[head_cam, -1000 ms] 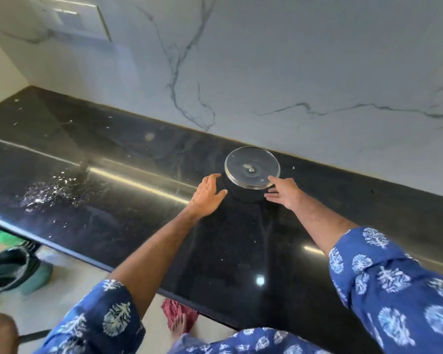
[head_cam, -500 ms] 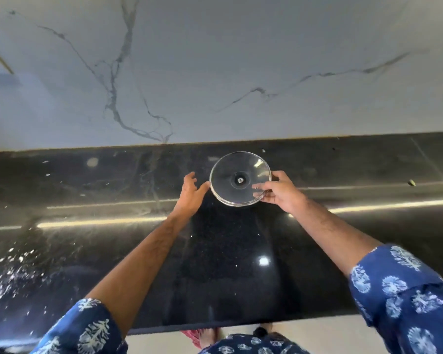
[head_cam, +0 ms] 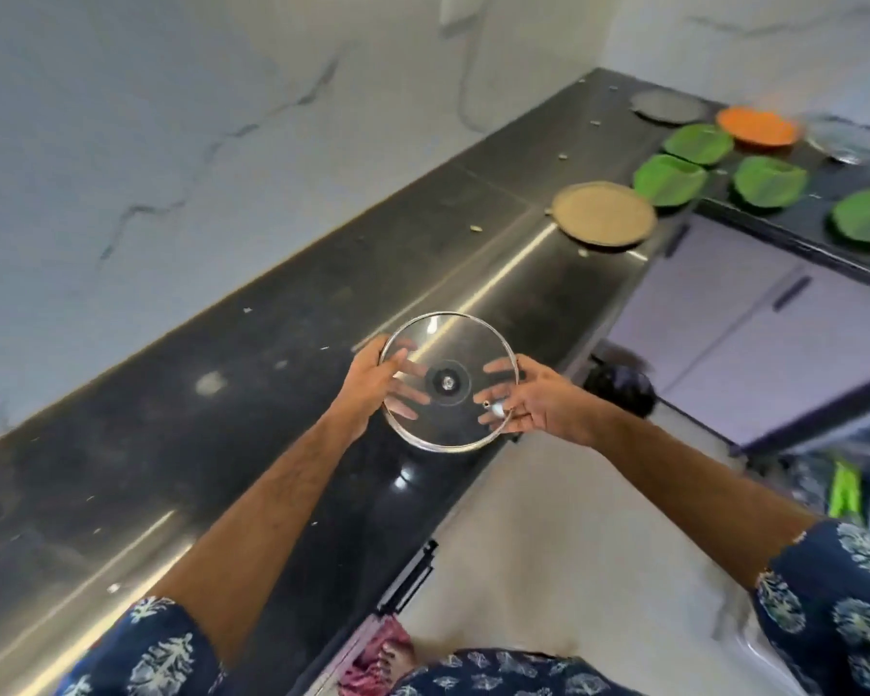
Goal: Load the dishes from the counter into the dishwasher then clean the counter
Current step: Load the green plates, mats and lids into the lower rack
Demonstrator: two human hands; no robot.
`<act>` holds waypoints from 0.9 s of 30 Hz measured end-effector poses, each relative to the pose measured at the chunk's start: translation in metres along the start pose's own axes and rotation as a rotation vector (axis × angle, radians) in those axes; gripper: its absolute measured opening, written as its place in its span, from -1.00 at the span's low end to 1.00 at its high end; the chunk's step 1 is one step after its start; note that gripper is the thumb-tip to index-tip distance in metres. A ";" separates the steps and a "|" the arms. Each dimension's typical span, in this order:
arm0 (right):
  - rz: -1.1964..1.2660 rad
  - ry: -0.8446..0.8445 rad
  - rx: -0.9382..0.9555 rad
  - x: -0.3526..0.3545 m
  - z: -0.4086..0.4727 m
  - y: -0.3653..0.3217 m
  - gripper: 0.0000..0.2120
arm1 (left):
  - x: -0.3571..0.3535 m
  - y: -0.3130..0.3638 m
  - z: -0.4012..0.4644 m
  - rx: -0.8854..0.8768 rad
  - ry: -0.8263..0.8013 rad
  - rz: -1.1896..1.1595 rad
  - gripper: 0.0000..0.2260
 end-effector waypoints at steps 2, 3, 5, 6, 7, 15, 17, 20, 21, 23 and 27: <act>0.054 0.045 0.005 0.040 -0.034 0.013 -0.61 | -0.054 0.005 0.009 0.006 -0.115 0.043 -0.87; 0.089 0.075 0.010 0.061 -0.053 0.021 -0.60 | -0.082 0.006 0.013 0.008 -0.178 0.068 -0.84; 0.176 0.112 0.009 0.099 -0.089 0.040 -0.56 | -0.142 0.007 0.016 -0.004 -0.297 0.118 -0.81; 0.212 0.099 0.013 0.116 -0.108 0.051 -0.58 | -0.173 0.005 0.017 -0.019 -0.339 0.148 -0.83; 0.237 0.084 0.015 0.136 -0.130 0.065 -0.61 | -0.208 0.002 0.016 -0.034 -0.375 0.179 -0.85; 0.451 0.313 0.132 0.271 -0.284 0.183 -0.58 | -0.457 -0.033 -0.006 0.022 -0.731 0.297 -0.84; 0.537 0.431 0.161 0.298 -0.315 0.211 -0.57 | -0.511 -0.044 -0.012 0.016 -0.781 0.313 -0.86; 0.668 0.572 0.222 0.329 -0.349 0.243 -0.54 | -0.576 -0.060 -0.025 0.069 -0.863 0.339 -0.84; 0.714 0.610 0.245 0.337 -0.358 0.252 -0.53 | -0.594 -0.065 -0.029 0.090 -0.900 0.336 -0.82; 0.816 0.678 0.281 0.354 -0.374 0.272 -0.52 | -0.631 -0.076 -0.032 0.112 -0.987 0.342 -0.81; 0.904 0.723 0.253 0.383 -0.396 0.302 -0.62 | -0.697 -0.091 -0.020 0.075 -1.186 0.476 -0.91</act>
Point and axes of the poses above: each hand's wrist, its own z-axis towards the middle knuckle, its own x-axis out of the back of the hand, y = z × x, the point moved 2 cm from there along z, towards the middle knuckle, and after that the axes turned 5 degrees about -x, right-handed, at the moved point
